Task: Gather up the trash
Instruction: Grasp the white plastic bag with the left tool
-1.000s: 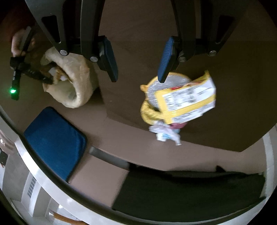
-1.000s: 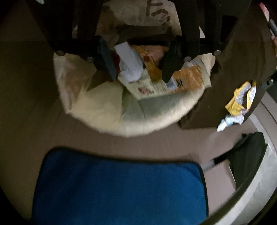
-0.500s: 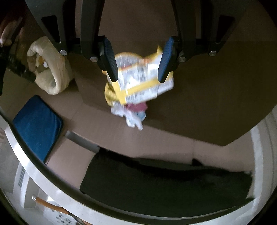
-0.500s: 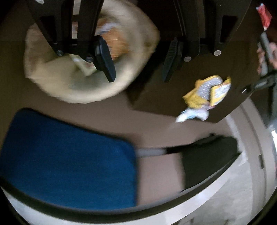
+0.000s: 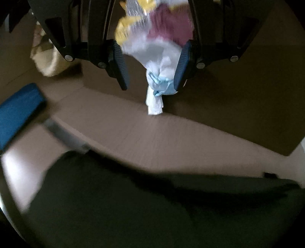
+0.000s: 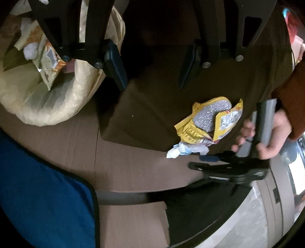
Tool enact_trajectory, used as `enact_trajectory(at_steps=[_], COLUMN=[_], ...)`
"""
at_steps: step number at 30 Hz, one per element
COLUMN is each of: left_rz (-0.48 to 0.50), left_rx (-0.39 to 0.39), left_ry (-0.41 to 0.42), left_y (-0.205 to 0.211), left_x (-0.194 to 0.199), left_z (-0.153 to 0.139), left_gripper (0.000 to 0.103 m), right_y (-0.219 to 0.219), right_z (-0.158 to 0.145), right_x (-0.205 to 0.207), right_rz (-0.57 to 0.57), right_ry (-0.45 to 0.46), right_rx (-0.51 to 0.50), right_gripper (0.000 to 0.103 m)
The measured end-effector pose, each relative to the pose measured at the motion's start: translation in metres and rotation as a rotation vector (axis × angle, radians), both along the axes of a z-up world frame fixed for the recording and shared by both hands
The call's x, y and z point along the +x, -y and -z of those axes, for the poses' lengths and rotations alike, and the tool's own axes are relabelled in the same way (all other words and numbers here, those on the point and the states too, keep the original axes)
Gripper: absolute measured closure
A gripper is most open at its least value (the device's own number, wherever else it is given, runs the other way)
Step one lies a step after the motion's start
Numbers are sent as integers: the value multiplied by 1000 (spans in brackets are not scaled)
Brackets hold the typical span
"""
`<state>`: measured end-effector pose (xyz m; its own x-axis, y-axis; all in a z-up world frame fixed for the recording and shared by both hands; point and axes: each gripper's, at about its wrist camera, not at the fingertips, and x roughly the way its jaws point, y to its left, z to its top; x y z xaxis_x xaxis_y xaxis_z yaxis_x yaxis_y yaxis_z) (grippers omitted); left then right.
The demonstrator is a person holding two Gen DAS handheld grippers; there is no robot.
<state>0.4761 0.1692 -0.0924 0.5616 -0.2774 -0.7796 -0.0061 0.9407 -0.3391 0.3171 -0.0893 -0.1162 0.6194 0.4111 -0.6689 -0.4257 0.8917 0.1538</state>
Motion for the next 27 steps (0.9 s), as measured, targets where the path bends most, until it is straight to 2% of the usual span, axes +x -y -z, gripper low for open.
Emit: enact_trajectory(at_steps=[2,3,4,5,8,12,17,19,23,27], left_rz=[12,16,27,51,74,59,-40,-92,-169,-183], left_rx=[49,98,124,133,110,18,-55,-82,-24,-2], left_ry=[-72,-79,-81,-76,-56,-38,22,71,170,184], left_y=[6,8,9,9,0,-25,-73,-97,-120,-132], left_x=[15,16,14,10,-16,-69,-146,-175,-228,-267], left_z=[13,16,16,16,13,8,-1,-8,-24,-22], left_gripper=[54,56,60,61,66,68,68,68,68,68], right_y=[2,3,3,3,2,-9,-37,-52,-85,-119], right_z=[3,5,7,9,12,12,8,6,-7,-19], right_x=[3,5,6,7,9,7,-1,-6,-24,-37], right_rz=[7,10,11,12,6,-19,-95,-131,-221,-322], right_ry=[-11,-15,-18,-22,-31,-40,-54,-53,-2,45], right_rx=[18,26,29,31,30,51,67,64,44,4], right_gripper=[50,50,50,50,50,50,50,50,50,50])
